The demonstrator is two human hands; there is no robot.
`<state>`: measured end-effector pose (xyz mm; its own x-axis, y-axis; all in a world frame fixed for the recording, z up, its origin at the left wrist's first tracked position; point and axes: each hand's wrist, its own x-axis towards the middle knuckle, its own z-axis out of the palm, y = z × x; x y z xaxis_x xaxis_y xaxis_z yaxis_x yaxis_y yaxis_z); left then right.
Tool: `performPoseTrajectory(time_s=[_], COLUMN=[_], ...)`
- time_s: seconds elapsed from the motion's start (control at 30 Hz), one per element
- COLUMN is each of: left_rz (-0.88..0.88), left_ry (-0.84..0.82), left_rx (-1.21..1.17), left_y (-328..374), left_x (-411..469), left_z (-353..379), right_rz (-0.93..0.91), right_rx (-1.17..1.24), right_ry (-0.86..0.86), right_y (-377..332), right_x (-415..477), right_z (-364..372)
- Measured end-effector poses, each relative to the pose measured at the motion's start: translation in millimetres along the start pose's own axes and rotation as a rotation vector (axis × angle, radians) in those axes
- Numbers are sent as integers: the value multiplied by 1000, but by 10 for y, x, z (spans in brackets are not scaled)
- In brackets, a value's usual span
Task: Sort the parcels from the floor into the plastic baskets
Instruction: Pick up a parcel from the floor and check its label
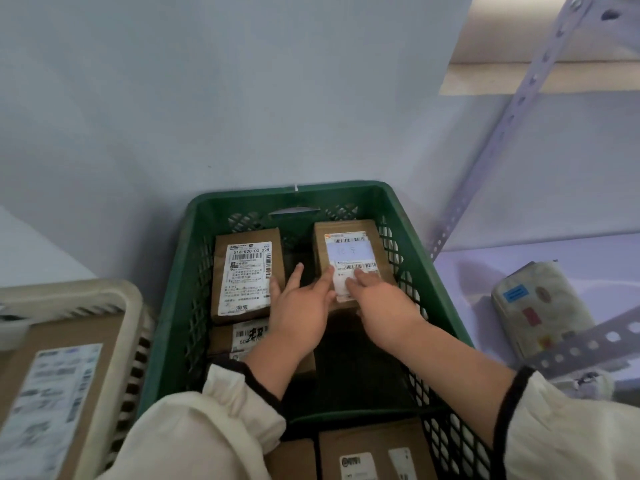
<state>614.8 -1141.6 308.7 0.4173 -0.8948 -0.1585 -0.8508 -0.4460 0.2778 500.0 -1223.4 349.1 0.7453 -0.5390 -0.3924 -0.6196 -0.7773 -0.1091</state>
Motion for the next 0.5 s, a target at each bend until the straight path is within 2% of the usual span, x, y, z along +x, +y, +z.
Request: performPoseTrajectory(time_s=[0.07, 0.2, 0.23, 0.3, 0.4, 0.5], left_rz=[-9, -158, -203, -230, -111, -125], left_ry=[-3, 267, 234, 20, -298, -377], left_rx=[-64, -182, -161, -37, 226, 331], left_y=[-43, -347, -452, -593, -624, -589], left_x=[-62, -341, -457, -681, -854, -797], left_z=[-113, -415, -470, -515, -409, -315], right_rz=[9, -58, -99, -169, -197, -206], right_rx=[18, 100, 125, 205, 275, 205], right_ry=[12, 124, 151, 148, 118, 95], right_y=[-18, -107, -164, -326, -497, -495], right_x=[-15, -119, -162, -244, -277, -236], right_z=[-18, -47, -28, 28, 156, 242])
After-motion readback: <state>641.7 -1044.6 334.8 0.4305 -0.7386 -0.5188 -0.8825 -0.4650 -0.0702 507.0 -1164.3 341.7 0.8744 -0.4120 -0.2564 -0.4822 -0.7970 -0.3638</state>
